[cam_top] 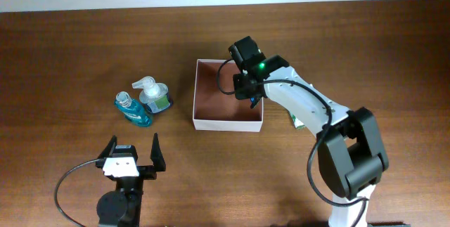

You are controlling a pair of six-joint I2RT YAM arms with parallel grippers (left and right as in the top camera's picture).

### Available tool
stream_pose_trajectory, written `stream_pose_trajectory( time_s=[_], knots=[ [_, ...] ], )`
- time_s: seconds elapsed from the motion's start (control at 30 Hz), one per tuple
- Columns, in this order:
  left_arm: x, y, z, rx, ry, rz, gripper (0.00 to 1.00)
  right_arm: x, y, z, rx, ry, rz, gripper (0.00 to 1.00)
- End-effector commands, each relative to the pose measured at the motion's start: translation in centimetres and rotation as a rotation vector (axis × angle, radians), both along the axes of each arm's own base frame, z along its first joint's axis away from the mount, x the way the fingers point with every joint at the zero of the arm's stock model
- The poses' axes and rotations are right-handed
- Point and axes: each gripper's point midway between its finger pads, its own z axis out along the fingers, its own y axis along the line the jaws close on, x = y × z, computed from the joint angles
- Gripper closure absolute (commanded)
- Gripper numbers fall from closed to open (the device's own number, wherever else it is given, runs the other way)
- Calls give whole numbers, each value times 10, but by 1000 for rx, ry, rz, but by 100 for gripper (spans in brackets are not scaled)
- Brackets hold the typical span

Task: Pack container
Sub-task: 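Lower the razor into the box and open the right gripper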

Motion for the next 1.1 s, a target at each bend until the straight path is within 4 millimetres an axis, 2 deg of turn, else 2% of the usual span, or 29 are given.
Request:
stream_pose_trajectory(
  time_s=[0.0,0.07,0.2,0.3,0.43,0.5,0.57,0.63,0.77,0.87,0.9,0.93,1.0,1.07],
  knots=[
    [0,0,-2,-3,-1,-4,0,-3,-1,-15,-38,19,0,93],
    [0,0,-2,-3,-1,-5,1,-3,-1,-17,-40,22,0,87],
    [0,0,-2,-3,-1,-4,1,-2,-1,-17,-36,19,-6,82],
    [0,0,-2,-3,-1,-5,1,0,1,-16,-30,9,-6,71],
    [0,0,-2,-3,-1,-5,1,5,4,-13,-12,-11,-3,70],
    [0,0,-2,-3,-1,-4,1,9,7,-5,-4,-30,4,70],
    [0,0,-2,-3,-1,-5,0,15,10,11,-2,-59,32,70],
    [0,0,-2,-3,-1,-5,1,23,14,37,8,-102,59,69],
    [0,0,-2,-3,-1,-5,1,34,20,102,29,-191,100,69],
    [0,0,-2,-3,-1,-4,1,32,13,148,1,-238,147,69],
    [0,0,-2,-3,-1,-5,1,31,6,158,-25,-244,143,69],
    [0,0,-2,-3,-1,-4,1,24,-18,174,-102,-240,107,69],
    [0,0,-2,-3,-1,-4,1,14,-43,178,-173,-203,71,69],
    [0,0,-2,-3,-1,-4,1,-1,-65,170,-218,-118,53,66]
  ],
)
